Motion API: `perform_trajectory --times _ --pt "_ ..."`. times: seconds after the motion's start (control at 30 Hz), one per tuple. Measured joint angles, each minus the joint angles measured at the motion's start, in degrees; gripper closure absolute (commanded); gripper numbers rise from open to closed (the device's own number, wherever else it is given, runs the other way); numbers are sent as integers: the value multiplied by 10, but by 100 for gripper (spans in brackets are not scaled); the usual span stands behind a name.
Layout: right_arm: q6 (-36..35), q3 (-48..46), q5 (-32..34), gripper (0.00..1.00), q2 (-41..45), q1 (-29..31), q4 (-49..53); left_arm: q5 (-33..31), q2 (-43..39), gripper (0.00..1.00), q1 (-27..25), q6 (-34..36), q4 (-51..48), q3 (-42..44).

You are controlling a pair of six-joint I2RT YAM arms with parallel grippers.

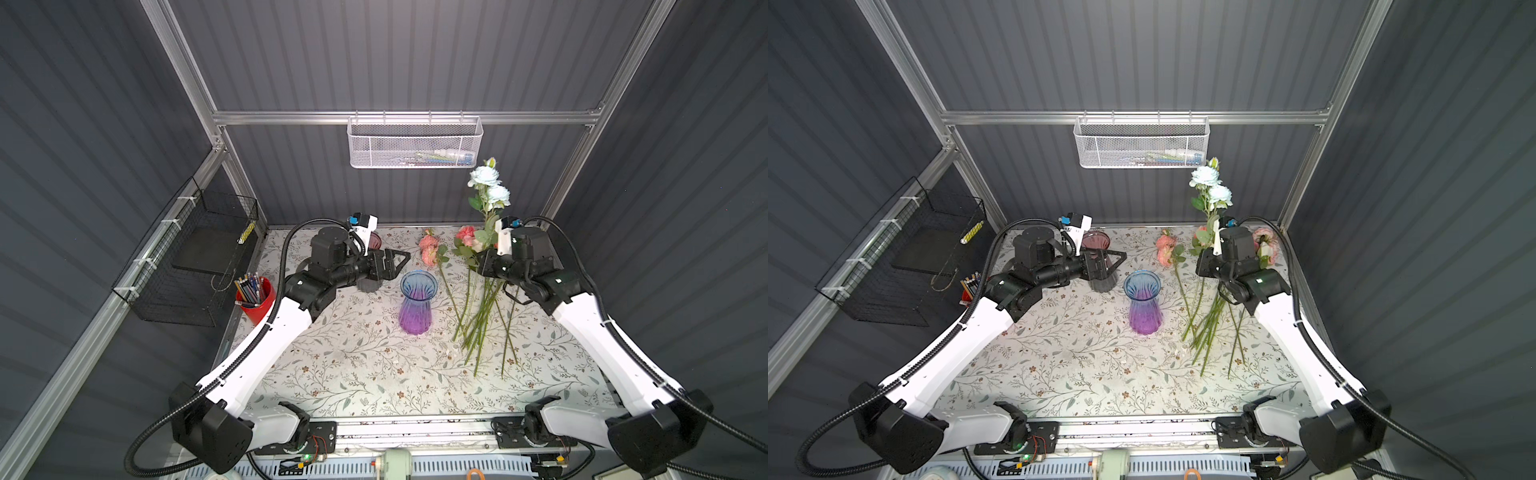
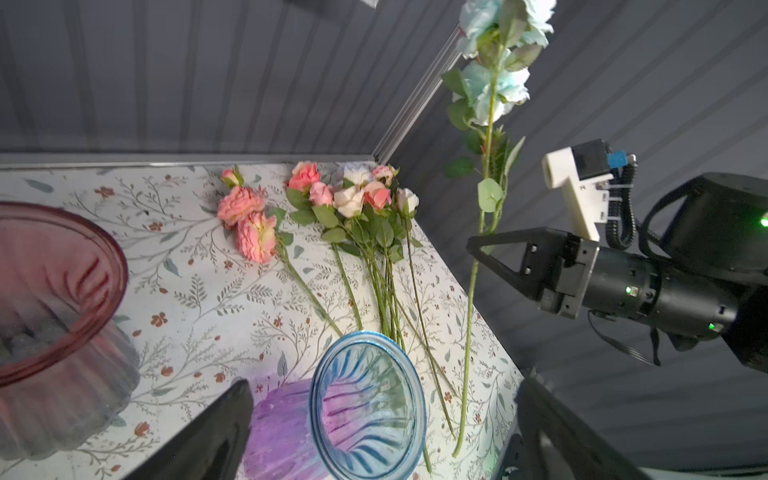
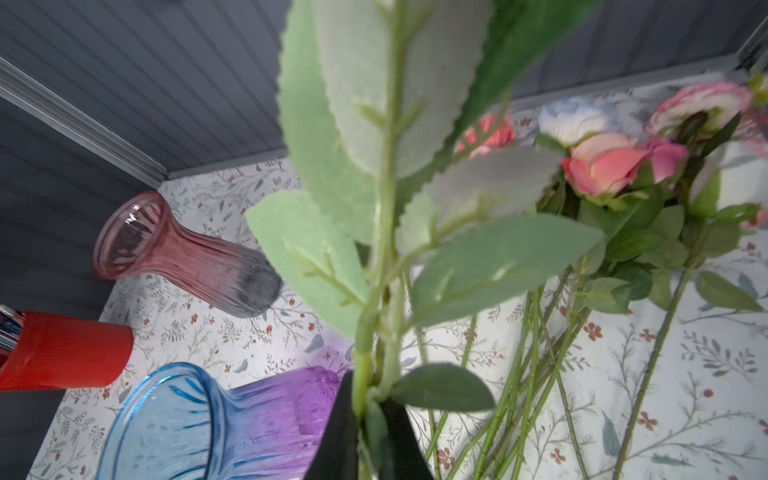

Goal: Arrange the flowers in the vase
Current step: 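Lift the white rose up out of the bunch with the right gripper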

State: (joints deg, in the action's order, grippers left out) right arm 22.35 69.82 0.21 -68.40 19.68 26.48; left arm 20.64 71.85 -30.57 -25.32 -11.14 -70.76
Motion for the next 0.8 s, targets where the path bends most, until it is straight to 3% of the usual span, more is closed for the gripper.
perform_trajectory --times 0.17,0.47,0.6,0.8 --pt "-13 2 28 100 38 20 -51 -83 -49 1 0 9 11 24" --pt "-77 87 73 100 6 94 -138 -293 -103 1 0 7 14 69" --pt "-100 136 83 100 -23 122 -176 -311 -106 1 1 5 19 77" --pt "-123 166 91 100 -57 160 -219 -272 -101 0 1 0 38 78"
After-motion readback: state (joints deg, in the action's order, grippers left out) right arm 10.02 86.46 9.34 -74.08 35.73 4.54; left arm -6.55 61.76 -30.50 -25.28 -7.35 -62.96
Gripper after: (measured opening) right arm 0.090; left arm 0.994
